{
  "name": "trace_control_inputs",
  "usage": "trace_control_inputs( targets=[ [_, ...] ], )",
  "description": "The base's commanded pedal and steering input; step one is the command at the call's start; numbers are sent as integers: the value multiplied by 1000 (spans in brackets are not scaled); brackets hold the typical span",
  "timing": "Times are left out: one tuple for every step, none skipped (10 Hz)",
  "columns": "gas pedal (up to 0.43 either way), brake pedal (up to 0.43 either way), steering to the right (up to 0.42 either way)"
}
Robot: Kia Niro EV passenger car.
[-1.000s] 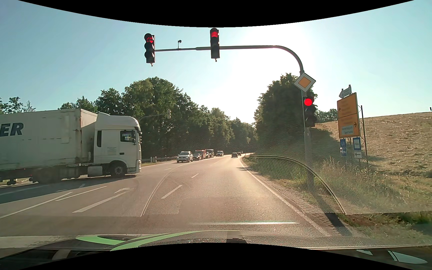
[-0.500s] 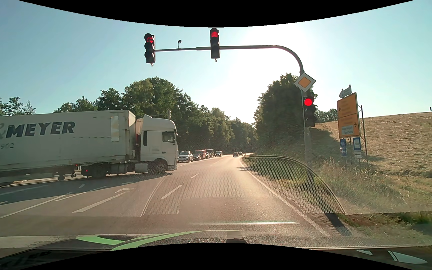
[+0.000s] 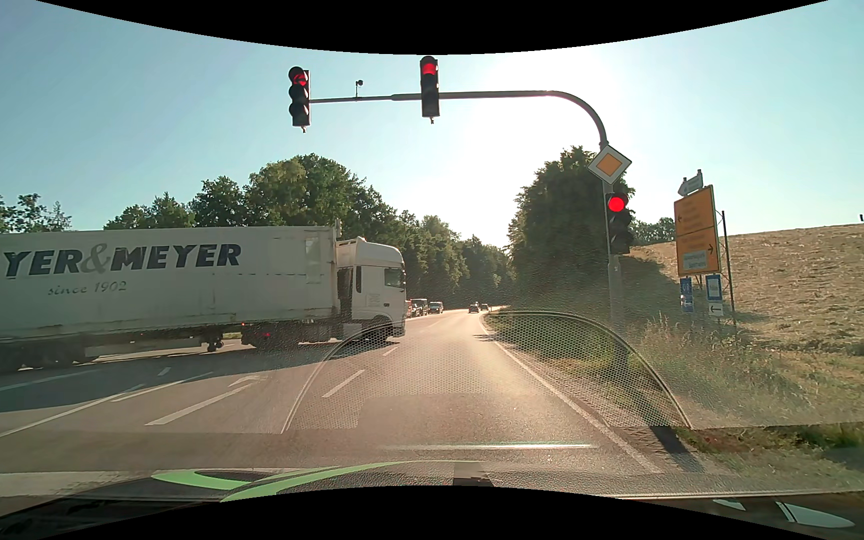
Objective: Follow the waypoints while adhering to traffic rules and regulations
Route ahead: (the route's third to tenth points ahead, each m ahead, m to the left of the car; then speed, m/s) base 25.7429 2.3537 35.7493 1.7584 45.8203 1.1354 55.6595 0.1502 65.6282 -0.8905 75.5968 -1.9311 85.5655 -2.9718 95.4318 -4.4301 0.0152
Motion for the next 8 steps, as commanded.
trace_control_inputs(
  targets=[
    [0, 268, 4],
    [0, 268, 4],
    [0, 268, 4],
    [0, 268, 4],
    [0, 268, 4],
    [0, 268, 4],
    [0, 268, 4],
    [0, 268, 4]
  ],
)
